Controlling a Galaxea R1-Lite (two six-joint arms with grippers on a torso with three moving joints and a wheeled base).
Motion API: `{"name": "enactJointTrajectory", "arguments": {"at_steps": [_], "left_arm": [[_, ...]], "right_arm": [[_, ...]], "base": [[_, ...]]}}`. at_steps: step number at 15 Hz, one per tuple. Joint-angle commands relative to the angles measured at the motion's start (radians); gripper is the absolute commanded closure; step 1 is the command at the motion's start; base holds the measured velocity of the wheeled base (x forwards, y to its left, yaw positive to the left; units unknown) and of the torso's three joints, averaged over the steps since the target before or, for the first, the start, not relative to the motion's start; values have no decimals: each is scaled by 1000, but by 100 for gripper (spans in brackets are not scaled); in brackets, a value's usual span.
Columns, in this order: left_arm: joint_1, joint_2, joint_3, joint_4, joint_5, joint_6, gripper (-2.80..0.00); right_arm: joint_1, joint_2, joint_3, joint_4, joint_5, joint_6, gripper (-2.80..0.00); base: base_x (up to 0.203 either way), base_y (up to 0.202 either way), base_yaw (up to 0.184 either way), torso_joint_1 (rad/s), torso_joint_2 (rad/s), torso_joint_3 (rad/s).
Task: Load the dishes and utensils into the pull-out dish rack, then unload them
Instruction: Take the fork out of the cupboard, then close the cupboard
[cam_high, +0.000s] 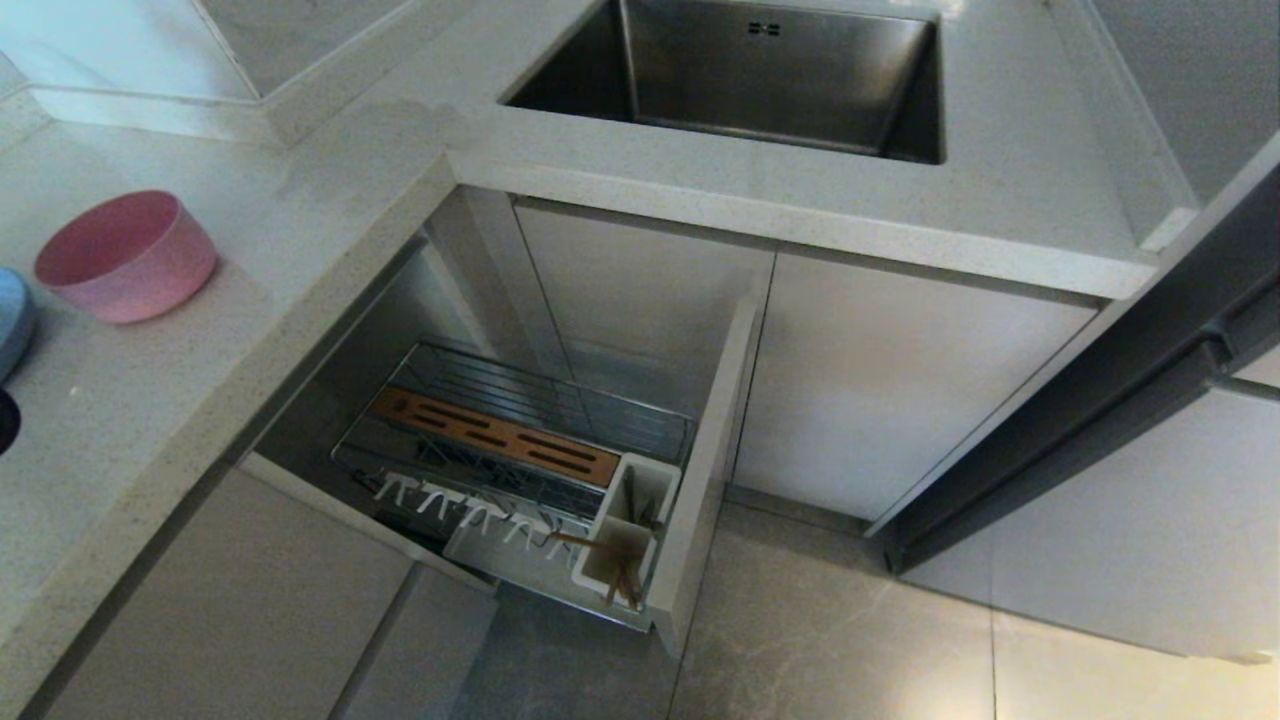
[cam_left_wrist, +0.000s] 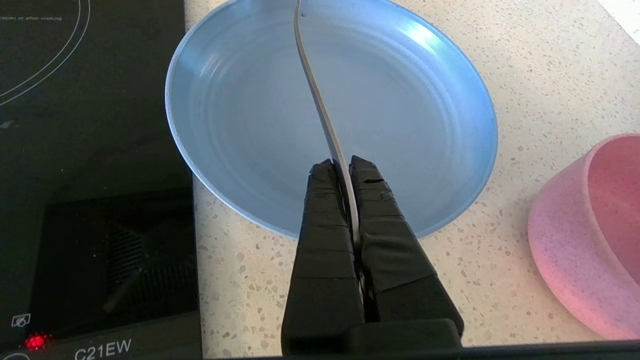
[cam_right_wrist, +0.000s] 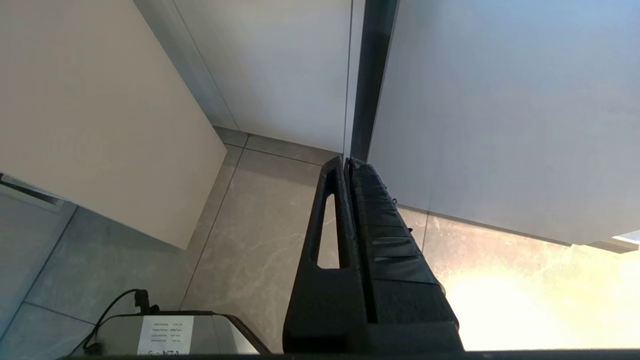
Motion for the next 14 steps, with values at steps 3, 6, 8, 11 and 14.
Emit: {"name": "enactJointTrajectory", "arguments": {"at_steps": [3, 6, 8, 11, 14], "left_arm": [[1, 5, 1, -1, 4, 1, -280], [8, 9, -11, -1, 3, -2, -280], [10, 12, -12, -2, 3, -1, -280], [10, 12, -11, 0, 3, 0, -280], [8, 14, -11, 7, 3, 4, -280]], "right_arm": [[0, -1, 0, 0, 0, 0, 0], [0, -1, 0, 0, 0, 0, 0], [0, -1, 0, 0, 0, 0, 0], [0, -1, 0, 0, 0, 0, 0], [0, -1, 0, 0, 0, 0, 0]], "base": [[0, 0, 0, 0, 0, 0], [0, 0, 0, 0, 0, 0], [0, 0, 0, 0, 0, 0], [0, 0, 0, 0, 0, 0], [0, 0, 0, 0, 0, 0]]}}
